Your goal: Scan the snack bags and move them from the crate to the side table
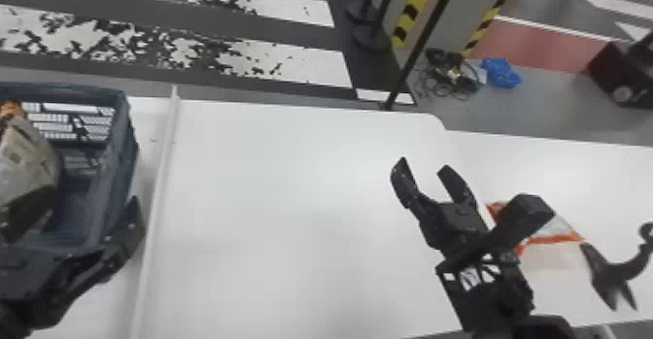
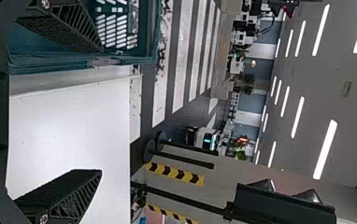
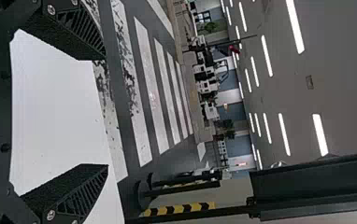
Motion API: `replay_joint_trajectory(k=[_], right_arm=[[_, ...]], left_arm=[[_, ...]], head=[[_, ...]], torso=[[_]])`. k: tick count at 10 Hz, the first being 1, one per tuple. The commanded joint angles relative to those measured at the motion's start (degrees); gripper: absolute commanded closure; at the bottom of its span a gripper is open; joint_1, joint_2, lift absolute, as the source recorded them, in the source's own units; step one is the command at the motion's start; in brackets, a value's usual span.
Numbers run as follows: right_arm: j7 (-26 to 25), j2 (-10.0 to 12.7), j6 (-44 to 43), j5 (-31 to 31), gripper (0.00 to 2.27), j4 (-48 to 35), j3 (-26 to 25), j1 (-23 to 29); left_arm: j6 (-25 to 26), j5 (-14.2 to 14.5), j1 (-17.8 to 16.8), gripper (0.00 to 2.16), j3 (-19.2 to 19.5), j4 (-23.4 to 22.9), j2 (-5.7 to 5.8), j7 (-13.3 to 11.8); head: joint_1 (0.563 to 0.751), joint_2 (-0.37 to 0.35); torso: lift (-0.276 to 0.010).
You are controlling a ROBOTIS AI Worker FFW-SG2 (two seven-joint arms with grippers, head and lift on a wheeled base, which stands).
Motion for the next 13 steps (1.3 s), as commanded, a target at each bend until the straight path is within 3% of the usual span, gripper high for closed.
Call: replay_joint_trajectory(k=[1, 3, 5, 8, 11, 13], right_arm=[[-1.0, 1.3, -4.0, 2.7, 0.11, -1.0, 4.9, 2.5], [-0.9, 1.1, -7.0, 2.9, 0.11, -1.9, 5.9, 6.3], [-1.0, 0.4, -8.5, 4.2, 0.11, -3.4, 5.9, 8.8], [-1.0, 0.4, -8.7, 5.0, 0.11, -4.5, 5.9, 9.6], [-1.0, 0.3, -8.5, 6.5, 0.11, -4.4, 7.0, 9.6], [-1.0, -1.0, -8.4, 6.5, 0.11, -4.0, 7.5, 9.6]], left_arm=[[0.2, -0.1, 0.0, 0.07, -0.1, 0.1, -0.12, 0.1], [0.1, -0.1, 1.1, 0.07, 0.7, -0.2, -0.12, -0.2], [-0.1, -0.1, 1.4, 0.07, 1.7, -0.5, -0.12, -0.5], [1.6, 3.5, 0.9, 0.08, 8.1, -1.4, -0.65, -0.2], [12.0, 6.2, -4.0, 0.08, 11.8, -1.7, -0.65, -0.2], [23.3, 7.3, -10.7, 0.08, 12.3, -1.4, -0.65, 2.2]], head=[[0.695, -0.249], [0.695, -0.179], [0.695, -0.168], [0.695, -0.123], [0.695, -0.050], [0.695, -0.020]], torso=[[-0.087], [-0.087], [-0.087], [-0.087], [-0.087], [-0.087]])
